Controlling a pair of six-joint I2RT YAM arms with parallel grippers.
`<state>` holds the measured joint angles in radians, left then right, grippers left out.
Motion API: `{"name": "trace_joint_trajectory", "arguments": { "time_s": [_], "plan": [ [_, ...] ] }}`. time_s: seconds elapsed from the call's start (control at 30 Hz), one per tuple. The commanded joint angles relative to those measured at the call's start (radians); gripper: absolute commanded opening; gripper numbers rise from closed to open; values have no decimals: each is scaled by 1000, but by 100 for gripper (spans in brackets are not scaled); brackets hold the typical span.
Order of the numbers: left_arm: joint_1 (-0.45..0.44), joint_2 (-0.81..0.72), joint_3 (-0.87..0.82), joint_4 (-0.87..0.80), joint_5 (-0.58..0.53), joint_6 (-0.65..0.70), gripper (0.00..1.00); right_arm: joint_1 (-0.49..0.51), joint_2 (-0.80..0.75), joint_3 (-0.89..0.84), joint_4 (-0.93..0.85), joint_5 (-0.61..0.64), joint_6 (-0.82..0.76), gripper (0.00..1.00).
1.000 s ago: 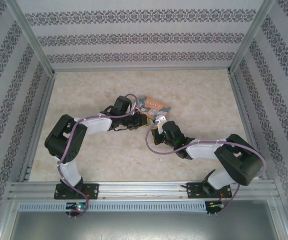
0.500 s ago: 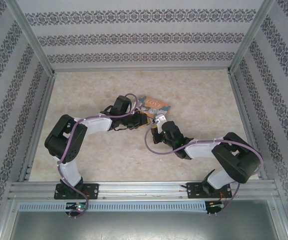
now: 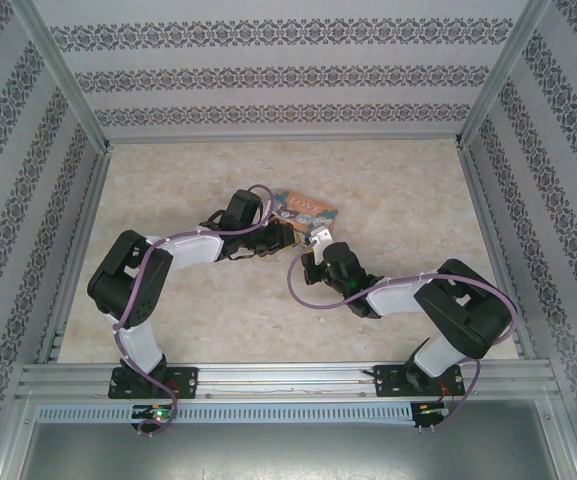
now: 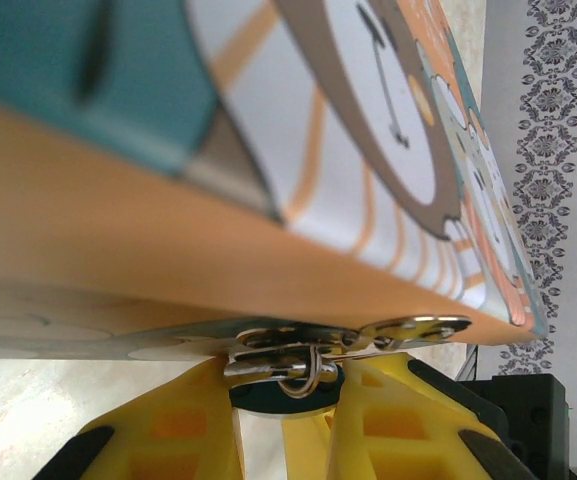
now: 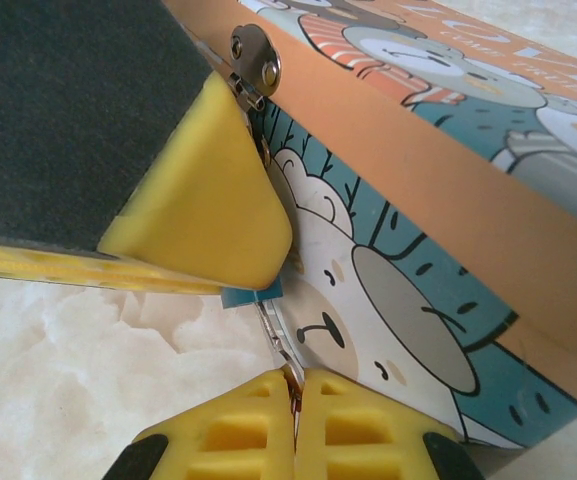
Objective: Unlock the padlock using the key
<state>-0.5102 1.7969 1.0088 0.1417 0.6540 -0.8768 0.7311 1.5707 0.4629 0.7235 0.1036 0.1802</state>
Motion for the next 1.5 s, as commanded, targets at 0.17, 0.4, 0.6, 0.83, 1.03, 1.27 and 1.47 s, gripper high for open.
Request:
{"name": "trace_joint_trajectory", "arguments": {
  "time_s": [0.17,0.4,0.6,0.83,1.03,1.27,1.47],
  "plan": [
    [-33,-34,20,-3,100,-16,5,-3,12,80,186,-104,21,0],
    [-36,-37,16,-4,104,-14,5,-33,31,140,208,-180,40,0],
    [-38,-38,16,-1,109,-15,5,-44,47,183,223,-220,46,0],
    [-38,-37,11,6,104,-16,5,-57,58,201,231,-242,51,0],
    [-38,-22,12,18,98,-20,5,-61,67,170,224,-234,56,0],
    [-36,20,6,65,99,-37,5,-80,102,127,214,-242,80,0],
    [-36,75,7,89,100,-38,5,-95,149,94,214,-268,102,0]
  ]
}}
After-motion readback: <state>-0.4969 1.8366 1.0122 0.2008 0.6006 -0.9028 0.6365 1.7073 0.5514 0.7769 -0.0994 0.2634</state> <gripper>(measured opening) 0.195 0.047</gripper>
